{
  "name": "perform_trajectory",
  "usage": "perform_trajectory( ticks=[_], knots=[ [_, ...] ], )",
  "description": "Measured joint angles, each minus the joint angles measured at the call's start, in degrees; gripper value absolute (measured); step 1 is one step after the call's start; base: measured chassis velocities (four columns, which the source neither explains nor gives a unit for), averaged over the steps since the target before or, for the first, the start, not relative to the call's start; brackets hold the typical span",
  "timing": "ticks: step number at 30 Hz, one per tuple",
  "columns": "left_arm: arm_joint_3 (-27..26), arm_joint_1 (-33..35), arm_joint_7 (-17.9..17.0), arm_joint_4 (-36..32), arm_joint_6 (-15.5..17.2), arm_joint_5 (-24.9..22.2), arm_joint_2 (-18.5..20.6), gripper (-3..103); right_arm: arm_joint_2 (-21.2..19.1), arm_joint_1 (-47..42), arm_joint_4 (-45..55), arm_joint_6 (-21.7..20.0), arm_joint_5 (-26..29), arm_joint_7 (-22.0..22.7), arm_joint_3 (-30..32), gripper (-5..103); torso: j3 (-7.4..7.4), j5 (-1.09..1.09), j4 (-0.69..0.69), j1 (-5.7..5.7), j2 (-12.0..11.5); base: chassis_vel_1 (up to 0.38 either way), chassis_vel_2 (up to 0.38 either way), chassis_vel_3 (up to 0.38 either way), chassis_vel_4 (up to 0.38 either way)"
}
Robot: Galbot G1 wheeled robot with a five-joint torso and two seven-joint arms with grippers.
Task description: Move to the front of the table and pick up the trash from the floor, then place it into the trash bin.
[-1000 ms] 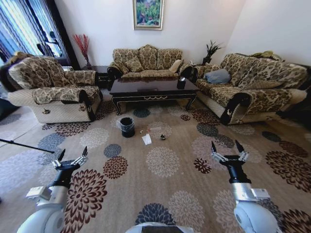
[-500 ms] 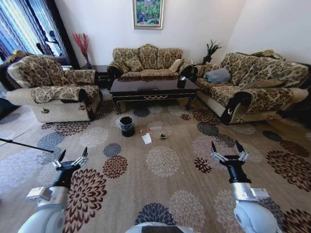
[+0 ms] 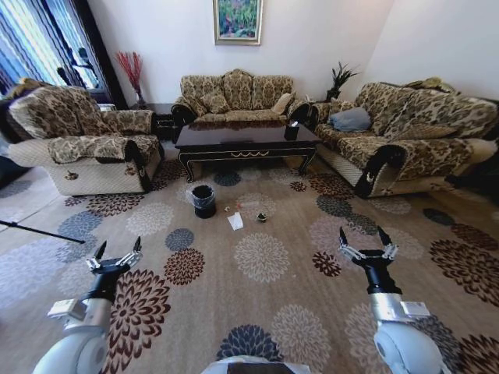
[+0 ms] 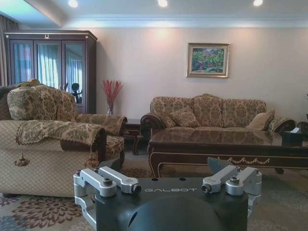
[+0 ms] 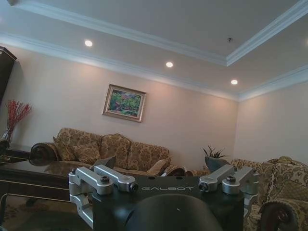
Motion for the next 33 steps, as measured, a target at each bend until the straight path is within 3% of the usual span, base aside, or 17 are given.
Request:
perform_trajectory(
  ticks=[33],
  knots=[
    [1.1, -1.18, 0.22, 2.11, -0.54, 0.68, -0.01, 100, 0.41, 0.63, -1.62, 2.21, -0.02, -0.21, -0.18, 100, -4.88, 0.0, 0.0, -3.48, -8.36, 0.0, 0.0, 0.0, 0.0]
  ],
)
